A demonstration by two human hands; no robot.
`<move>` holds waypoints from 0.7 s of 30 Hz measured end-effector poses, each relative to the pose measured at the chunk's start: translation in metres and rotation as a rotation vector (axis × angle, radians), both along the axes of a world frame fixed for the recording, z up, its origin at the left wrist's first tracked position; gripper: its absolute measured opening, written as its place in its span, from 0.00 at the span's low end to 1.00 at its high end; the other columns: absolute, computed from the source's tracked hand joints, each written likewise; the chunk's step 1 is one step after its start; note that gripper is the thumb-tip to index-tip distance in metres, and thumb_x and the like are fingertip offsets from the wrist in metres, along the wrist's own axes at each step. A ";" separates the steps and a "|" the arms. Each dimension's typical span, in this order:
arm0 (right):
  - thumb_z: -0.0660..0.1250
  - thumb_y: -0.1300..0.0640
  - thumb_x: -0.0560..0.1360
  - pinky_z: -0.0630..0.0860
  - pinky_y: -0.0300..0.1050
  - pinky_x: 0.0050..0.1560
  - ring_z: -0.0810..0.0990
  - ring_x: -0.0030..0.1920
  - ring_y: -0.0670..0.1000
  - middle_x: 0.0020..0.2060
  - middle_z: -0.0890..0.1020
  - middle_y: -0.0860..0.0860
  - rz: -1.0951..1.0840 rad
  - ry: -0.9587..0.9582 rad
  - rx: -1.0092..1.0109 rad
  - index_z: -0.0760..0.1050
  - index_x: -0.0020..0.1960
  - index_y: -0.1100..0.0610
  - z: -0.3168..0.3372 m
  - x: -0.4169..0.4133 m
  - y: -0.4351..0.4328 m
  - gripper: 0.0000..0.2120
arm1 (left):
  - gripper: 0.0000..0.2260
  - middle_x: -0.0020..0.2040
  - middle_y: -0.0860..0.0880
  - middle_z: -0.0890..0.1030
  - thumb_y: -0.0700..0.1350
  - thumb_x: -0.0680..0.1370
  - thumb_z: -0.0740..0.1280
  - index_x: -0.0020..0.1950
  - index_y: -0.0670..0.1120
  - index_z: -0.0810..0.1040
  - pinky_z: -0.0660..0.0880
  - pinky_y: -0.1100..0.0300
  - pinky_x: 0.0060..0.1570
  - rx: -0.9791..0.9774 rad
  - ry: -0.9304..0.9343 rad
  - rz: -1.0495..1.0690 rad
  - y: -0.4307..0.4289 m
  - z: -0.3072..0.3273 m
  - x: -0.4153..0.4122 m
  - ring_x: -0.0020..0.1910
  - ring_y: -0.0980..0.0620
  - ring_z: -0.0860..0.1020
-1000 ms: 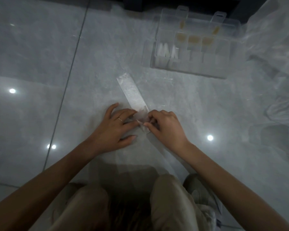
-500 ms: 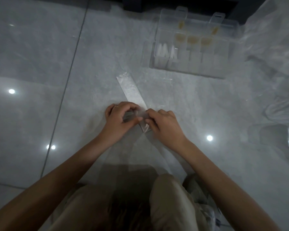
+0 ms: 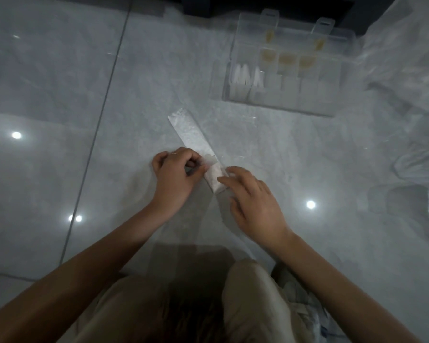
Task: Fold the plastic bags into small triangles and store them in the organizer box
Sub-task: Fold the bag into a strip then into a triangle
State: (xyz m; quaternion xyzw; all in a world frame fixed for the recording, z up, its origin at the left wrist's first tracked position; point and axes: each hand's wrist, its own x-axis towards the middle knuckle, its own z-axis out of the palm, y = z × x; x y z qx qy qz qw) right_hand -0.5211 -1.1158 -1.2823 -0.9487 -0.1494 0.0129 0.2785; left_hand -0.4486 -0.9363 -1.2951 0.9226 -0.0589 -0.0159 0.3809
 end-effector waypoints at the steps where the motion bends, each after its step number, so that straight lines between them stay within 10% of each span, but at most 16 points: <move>1: 0.63 0.63 0.71 0.70 0.44 0.57 0.73 0.60 0.52 0.65 0.74 0.56 0.050 -0.035 -0.070 0.74 0.65 0.59 -0.001 -0.002 -0.003 0.22 | 0.06 0.40 0.58 0.77 0.53 0.72 0.67 0.40 0.54 0.73 0.55 0.60 0.54 0.007 0.002 0.001 0.000 0.000 0.000 0.38 0.66 0.72; 13: 0.57 0.59 0.73 0.59 0.51 0.71 0.72 0.67 0.58 0.68 0.74 0.57 0.250 -0.041 -0.401 0.74 0.68 0.60 -0.002 -0.016 -0.006 0.24 | 0.06 0.36 0.56 0.77 0.54 0.72 0.62 0.38 0.53 0.72 0.61 0.60 0.53 0.034 -0.029 -0.017 -0.001 0.007 0.002 0.35 0.62 0.74; 21: 0.56 0.57 0.72 0.59 0.55 0.72 0.69 0.70 0.58 0.70 0.72 0.56 0.269 -0.030 -0.454 0.72 0.70 0.56 -0.002 -0.010 -0.012 0.26 | 0.03 0.36 0.60 0.76 0.50 0.70 0.66 0.39 0.55 0.72 0.73 0.42 0.52 -0.009 -0.021 -0.033 0.001 0.007 0.008 0.34 0.66 0.74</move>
